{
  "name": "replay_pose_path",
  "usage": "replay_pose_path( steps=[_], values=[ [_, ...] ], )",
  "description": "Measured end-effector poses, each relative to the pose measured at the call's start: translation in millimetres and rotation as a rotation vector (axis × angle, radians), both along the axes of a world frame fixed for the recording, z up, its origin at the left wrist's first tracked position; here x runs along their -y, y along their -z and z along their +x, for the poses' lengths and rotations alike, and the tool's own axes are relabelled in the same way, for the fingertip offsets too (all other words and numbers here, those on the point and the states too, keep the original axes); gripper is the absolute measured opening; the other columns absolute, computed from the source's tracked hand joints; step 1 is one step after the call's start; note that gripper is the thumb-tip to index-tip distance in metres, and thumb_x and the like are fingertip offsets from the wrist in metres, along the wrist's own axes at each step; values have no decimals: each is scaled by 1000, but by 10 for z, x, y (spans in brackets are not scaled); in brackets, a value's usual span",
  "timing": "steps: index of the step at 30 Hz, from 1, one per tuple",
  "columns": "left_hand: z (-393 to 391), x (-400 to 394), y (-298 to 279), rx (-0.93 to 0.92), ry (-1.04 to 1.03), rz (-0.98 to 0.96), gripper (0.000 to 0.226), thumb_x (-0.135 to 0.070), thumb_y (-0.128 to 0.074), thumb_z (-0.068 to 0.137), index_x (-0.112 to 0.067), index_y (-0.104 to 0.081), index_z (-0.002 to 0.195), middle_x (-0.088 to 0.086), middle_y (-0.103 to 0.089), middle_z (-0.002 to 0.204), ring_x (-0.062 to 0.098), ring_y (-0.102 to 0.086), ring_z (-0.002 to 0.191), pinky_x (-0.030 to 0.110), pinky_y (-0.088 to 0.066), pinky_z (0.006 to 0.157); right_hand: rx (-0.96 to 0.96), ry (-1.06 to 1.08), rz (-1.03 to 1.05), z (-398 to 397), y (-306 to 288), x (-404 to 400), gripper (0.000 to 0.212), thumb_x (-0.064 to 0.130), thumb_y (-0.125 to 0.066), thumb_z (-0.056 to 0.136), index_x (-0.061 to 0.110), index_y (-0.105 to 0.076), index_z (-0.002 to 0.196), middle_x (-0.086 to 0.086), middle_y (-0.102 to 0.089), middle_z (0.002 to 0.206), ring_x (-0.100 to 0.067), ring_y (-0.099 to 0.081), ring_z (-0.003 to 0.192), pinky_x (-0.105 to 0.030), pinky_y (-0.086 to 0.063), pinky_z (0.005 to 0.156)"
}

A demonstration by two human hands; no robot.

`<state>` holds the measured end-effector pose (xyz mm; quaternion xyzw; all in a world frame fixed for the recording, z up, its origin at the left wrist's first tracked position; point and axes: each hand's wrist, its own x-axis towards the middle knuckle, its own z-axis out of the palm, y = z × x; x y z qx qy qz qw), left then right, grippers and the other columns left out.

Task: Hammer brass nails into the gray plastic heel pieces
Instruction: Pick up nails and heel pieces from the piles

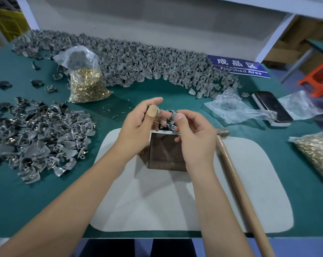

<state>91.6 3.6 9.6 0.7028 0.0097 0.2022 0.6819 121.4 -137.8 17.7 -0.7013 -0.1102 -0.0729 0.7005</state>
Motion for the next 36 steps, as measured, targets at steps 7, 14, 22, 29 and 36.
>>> replay_pose_path(
  steps=[7,14,22,29,36],
  values=[
    [27,-3,26,-1,-4,-66,20,-22,-47,108,-12,-63,112,-6,-71,76,9,-62,69,21,-49,64,18,-18,-33,2,6,13,10,25,-70,95,33,-76,95,7,-75,88,-14,-68,79,-28,-55,58],
    [8,8,-14,-15,6,-49,17,-15,-58,104,-15,-68,118,-3,-77,95,7,-69,84,20,-53,73,42,-11,-66,5,13,13,10,26,-71,95,35,-75,94,12,-76,89,-7,-69,83,-51,-61,76],
    [-14,17,-28,-40,33,1,25,-12,-59,102,-20,-65,125,-6,-78,93,5,-68,73,20,-53,74,41,-13,-73,-15,10,19,8,23,-69,97,28,-75,99,8,-77,93,-8,-69,84,-50,-61,76],
    [-1,28,-13,-55,74,-109,16,-19,-59,103,-8,-60,114,4,-77,100,15,-74,92,30,-59,84,49,-16,-57,-21,10,23,8,22,-70,97,28,-75,98,7,-76,89,-9,-70,81,-39,-58,71],
    [-1,-5,-6,-31,88,-75,16,-13,-62,100,-12,-66,115,-5,-73,91,10,-64,77,22,-53,77,65,-11,-71,-26,-8,19,11,22,-72,95,32,-76,96,12,-76,92,-6,-68,83,-48,-61,75]
  ],
)
